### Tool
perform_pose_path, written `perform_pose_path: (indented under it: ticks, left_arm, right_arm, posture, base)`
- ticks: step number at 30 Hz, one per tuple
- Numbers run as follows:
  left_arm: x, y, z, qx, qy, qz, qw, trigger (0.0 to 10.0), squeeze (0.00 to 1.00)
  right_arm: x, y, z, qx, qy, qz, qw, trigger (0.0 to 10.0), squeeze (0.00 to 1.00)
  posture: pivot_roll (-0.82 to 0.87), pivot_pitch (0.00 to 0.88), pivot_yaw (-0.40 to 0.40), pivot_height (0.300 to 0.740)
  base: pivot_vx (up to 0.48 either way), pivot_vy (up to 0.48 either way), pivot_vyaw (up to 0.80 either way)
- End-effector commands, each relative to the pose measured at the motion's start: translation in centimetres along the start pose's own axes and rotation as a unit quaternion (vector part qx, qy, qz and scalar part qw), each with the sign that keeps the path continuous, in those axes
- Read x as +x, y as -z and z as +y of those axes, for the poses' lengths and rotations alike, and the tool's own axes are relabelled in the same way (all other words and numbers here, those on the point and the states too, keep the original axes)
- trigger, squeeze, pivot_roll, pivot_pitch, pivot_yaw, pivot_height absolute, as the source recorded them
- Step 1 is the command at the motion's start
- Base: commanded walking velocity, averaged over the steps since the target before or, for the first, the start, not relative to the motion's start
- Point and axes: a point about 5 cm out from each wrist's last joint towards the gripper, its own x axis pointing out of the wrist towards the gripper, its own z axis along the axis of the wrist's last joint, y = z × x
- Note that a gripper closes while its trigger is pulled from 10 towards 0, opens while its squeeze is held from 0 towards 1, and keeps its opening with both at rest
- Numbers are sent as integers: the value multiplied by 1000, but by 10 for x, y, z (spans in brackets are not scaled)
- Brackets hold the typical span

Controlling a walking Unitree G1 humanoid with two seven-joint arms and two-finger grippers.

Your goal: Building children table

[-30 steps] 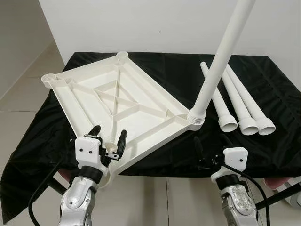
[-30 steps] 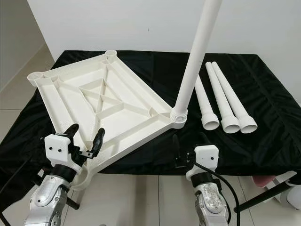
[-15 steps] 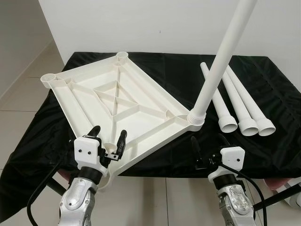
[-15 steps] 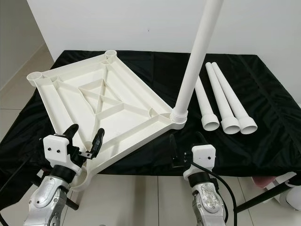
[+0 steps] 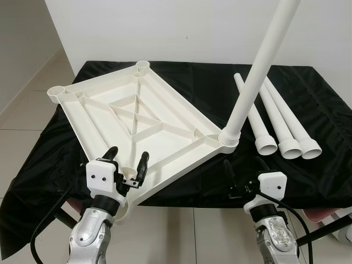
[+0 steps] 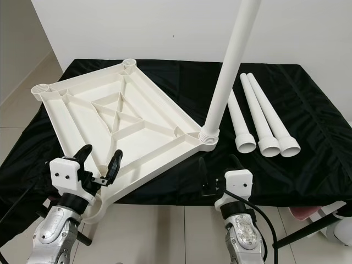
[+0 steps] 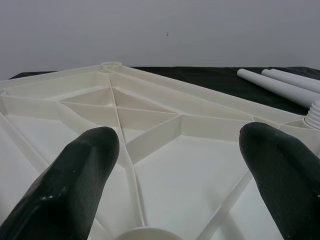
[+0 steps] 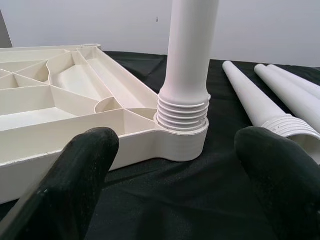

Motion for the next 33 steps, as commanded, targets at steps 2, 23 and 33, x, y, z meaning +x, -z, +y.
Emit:
perform_pose_path:
  ticks: [2,23,33]
  left_arm:
    - [-1,0,2,-4,-15,3,1000,10000,0]
    - [0,-3,2,-14,-14,2,1000,10000,0]
    - [-2,-4,0,-32,-14,-1,999,10000,0]
  right_arm:
    - [-2,-1,1,2,2,0,1000,10000,0]
    - [-2,0,3,-2,3,1,1000,10000,0]
    - [-3,1,4,-4,0,3,1000,10000,0]
  posture:
    - [-87,91,36,740]
    - [-85,92,40,740]
    - [-83,99,41,740]
  base:
    - [0,0,0]
    - [285,0,0]
    - [109,0,0]
